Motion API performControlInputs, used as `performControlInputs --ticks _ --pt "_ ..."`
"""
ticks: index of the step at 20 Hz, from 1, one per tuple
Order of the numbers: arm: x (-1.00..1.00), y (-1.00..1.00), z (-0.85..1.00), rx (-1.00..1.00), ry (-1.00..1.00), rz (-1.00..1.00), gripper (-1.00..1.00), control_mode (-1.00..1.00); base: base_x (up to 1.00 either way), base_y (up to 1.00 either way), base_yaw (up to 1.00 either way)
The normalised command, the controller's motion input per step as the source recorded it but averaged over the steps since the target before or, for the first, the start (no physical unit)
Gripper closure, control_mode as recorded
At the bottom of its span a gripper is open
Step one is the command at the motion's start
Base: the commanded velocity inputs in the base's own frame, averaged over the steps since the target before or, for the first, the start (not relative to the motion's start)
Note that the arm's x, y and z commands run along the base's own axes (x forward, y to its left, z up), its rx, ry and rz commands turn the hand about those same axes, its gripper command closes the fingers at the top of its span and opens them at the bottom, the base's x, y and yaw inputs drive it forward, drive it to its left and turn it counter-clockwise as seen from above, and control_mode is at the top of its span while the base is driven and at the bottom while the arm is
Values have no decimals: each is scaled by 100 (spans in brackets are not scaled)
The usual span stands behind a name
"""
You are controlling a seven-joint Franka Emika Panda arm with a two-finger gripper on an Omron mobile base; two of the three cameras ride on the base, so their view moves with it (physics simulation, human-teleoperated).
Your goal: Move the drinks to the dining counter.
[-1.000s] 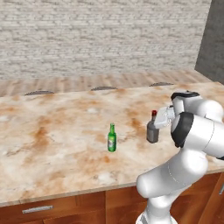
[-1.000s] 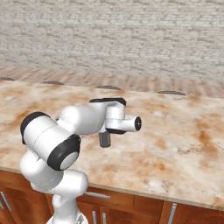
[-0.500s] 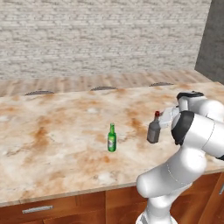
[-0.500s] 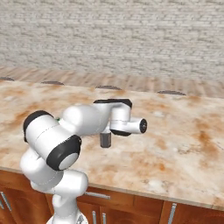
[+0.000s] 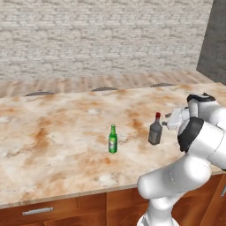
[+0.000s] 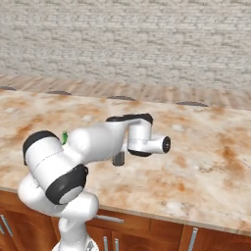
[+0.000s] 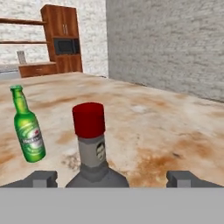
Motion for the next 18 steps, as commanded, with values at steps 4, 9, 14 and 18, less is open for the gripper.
performControlInputs --ticks 4,9,14,18 --pt "-66 -1 30 0 0 0 -100 -100 0 0 0" --pt "-81 -4 36 -1 0 -16 -100 -100 0 0 0" --pt "-42 20 37 -19 14 -28 -100 -100 0 0 0" --pt "-3 36 62 -30 45 -35 -100 -100 0 0 0"
